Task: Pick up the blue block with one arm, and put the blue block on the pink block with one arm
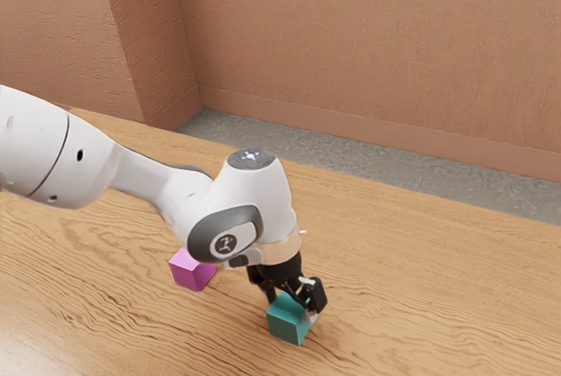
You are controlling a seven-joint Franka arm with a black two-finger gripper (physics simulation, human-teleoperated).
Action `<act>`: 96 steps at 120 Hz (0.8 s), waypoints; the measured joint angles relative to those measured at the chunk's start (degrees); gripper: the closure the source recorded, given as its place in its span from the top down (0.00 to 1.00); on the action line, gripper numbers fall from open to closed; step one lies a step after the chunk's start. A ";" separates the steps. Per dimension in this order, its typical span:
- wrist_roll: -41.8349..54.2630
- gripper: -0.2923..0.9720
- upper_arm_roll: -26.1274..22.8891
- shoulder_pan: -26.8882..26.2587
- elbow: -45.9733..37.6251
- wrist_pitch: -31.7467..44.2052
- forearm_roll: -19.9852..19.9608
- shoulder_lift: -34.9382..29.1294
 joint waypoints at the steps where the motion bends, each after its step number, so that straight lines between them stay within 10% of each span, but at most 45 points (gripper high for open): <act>1: -0.01 0.77 0.01 0.00 0.05 0.02 0.05 0.06; 96: -0.92 0.77 0.78 -0.01 0.31 1.25 1.48 2.69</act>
